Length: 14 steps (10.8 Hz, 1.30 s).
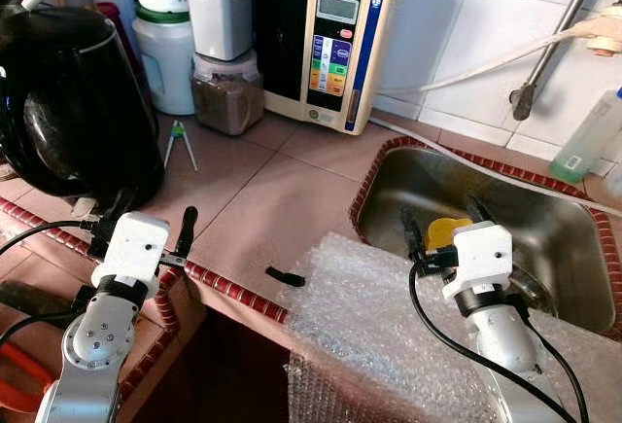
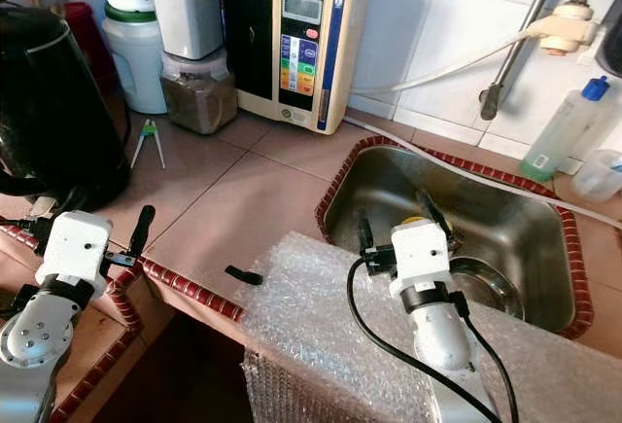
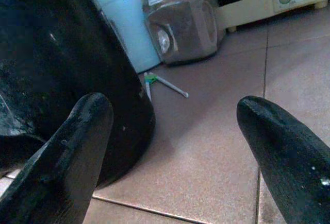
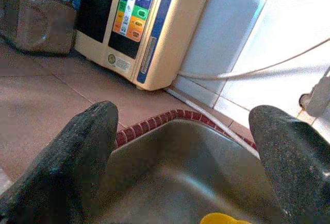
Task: Kitchen organization
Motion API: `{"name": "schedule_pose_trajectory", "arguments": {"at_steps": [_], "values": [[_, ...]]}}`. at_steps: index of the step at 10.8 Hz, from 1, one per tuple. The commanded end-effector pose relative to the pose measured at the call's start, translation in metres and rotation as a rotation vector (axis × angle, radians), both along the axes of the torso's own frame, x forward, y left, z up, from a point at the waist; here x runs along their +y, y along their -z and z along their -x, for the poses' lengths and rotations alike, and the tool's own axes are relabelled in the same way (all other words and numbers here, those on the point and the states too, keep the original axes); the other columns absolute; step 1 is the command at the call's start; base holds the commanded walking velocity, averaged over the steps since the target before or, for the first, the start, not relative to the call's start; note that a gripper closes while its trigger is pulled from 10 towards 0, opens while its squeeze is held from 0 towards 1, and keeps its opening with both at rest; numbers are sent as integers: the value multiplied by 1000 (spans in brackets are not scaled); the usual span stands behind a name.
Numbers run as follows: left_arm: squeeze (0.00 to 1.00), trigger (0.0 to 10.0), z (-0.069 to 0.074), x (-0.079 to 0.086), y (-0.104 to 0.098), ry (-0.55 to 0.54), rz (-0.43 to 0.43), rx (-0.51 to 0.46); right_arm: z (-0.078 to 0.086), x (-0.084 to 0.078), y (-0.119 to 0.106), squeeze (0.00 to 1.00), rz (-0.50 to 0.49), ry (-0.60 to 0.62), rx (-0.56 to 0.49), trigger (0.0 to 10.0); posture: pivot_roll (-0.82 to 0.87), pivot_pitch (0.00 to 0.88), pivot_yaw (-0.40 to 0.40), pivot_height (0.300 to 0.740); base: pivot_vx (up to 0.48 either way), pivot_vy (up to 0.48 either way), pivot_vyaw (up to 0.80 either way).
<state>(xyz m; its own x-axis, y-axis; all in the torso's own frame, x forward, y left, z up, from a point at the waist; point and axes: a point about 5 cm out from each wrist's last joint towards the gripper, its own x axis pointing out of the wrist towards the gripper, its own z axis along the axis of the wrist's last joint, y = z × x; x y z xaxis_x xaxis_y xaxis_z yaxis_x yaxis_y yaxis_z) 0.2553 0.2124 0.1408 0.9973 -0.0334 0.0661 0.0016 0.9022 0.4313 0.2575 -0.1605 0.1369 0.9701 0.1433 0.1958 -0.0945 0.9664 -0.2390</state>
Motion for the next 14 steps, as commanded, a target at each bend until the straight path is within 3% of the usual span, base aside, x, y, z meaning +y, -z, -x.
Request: {"name": "schedule_pose_trajectory", "arguments": {"at_steps": [1,14], "values": [[0,10000,-1,-2,-1,14,2,4,-2,-3,-1,0,-1,13,2,10000,221,0,-59,740,-281,0,0],[0,10000,-3,-11,2,47,16,14,-7,-10,-1,0,-24,41,-1,10000,214,0,-57,740,-318,0,0]]}}
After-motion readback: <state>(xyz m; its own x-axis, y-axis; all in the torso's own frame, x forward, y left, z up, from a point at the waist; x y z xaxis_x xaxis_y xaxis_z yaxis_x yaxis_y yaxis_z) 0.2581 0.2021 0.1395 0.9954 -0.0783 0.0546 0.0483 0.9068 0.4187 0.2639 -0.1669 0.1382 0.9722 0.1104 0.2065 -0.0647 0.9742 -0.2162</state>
